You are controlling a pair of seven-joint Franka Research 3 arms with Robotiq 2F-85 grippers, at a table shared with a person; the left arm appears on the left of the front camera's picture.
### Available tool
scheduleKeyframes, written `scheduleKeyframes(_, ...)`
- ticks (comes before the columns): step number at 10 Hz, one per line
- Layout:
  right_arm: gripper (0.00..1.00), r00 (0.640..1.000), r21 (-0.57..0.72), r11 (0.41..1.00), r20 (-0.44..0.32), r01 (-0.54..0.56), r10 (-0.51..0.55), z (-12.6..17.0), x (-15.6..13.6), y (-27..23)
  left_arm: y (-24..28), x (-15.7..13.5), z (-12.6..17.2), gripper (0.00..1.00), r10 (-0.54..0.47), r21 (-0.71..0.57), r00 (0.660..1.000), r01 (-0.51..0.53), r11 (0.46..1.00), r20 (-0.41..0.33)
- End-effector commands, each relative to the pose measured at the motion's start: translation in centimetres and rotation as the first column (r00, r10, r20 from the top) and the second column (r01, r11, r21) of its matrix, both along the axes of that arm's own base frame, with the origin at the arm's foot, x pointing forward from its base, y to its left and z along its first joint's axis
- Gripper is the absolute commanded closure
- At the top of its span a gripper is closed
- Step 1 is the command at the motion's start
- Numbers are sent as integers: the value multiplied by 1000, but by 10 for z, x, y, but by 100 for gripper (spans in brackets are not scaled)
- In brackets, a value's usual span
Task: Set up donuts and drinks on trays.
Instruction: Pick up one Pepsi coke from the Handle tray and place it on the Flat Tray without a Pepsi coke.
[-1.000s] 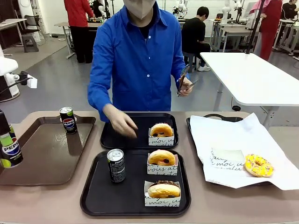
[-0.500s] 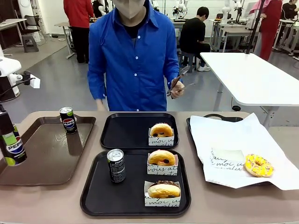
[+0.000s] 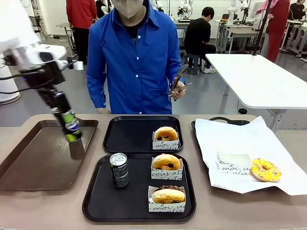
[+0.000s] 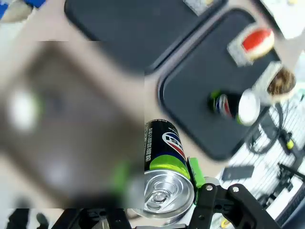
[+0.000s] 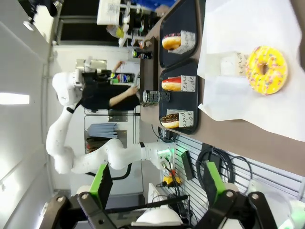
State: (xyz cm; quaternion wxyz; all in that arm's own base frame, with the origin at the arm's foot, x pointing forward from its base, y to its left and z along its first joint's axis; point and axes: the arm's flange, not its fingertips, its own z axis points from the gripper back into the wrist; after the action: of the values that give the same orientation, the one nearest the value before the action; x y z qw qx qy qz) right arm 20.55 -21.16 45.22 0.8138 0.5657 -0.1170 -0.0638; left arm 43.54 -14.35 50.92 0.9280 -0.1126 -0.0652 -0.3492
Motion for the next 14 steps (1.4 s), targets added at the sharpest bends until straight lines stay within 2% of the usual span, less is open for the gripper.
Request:
scheduleKeyframes(1,0,1000,17,1000,25,-4,4,0,0,0,-28,39,-10,41,37,-29,998,-36,999,43)
scheduleKeyframes(3,0,1000,17,1000,25,-4,4,0,0,0,-45,60,-22,41,18,16,999,-19,1000,36)
scheduleKeyframes(4,0,1000,17,1000,25,-4,4,0,0,0,-47,50,-23,41,16,40,1000,-16,999,2)
scheduleKeyframes(5,0,1000,17,1000,25,-4,4,0,0,0,-37,17,-14,41,-21,85,999,25,996,-45)
scheduleKeyframes(7,0,1000,17,1000,25,-4,4,0,0,0,6,-54,10,41,-133,148,989,142,979,-67)
scheduleKeyframes(8,0,1000,17,1000,25,-4,4,0,0,0,34,-94,13,41,-213,99,972,223,970,-101)
scheduleKeyframes(9,0,1000,17,1000,25,-4,4,0,0,0,52,-112,11,41,-211,75,972,219,973,-102)
scheduleKeyframes(11,0,1000,17,1000,25,-4,4,0,0,0,62,-120,5,41,-171,68,981,177,982,-91)
scheduleKeyframes(14,0,1000,17,1000,25,-4,4,0,0,0,65,-115,6,41,-181,71,979,187,980,-93)
